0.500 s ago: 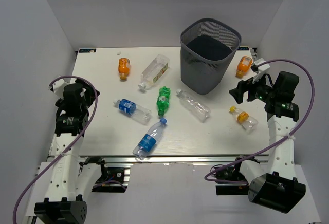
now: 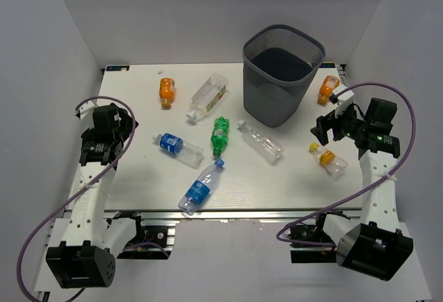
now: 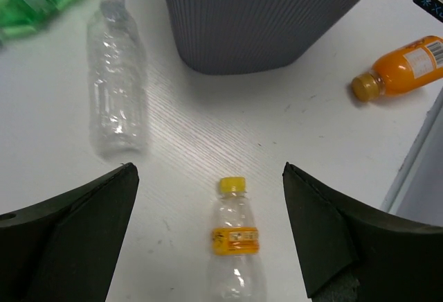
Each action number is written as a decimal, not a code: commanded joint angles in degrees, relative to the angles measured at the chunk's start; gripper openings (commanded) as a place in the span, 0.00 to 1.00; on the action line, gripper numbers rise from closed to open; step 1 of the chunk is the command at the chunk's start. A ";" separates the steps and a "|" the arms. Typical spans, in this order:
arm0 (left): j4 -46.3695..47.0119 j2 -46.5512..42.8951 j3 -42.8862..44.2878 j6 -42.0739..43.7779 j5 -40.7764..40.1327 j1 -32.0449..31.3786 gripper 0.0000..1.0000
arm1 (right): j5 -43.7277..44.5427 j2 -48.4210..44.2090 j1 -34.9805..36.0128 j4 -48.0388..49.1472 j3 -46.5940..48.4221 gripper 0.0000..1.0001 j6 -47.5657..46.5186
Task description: Put the plastic bottles in the bin
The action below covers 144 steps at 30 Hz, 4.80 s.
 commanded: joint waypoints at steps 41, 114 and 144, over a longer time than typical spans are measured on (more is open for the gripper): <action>6.84 22.73 11.26 -3.10 -13.25 -16.95 0.98 | 2.08 18.33 -5.85 10.26 -12.48 0.19 -18.48; 22.93 1.64 -21.44 -3.71 26.65 -20.02 0.98 | 56.29 24.79 49.44 27.00 -5.95 0.89 27.50; 16.34 1.46 -18.10 -1.69 22.09 -20.90 0.98 | 29.72 6.97 47.33 24.38 14.04 0.35 35.49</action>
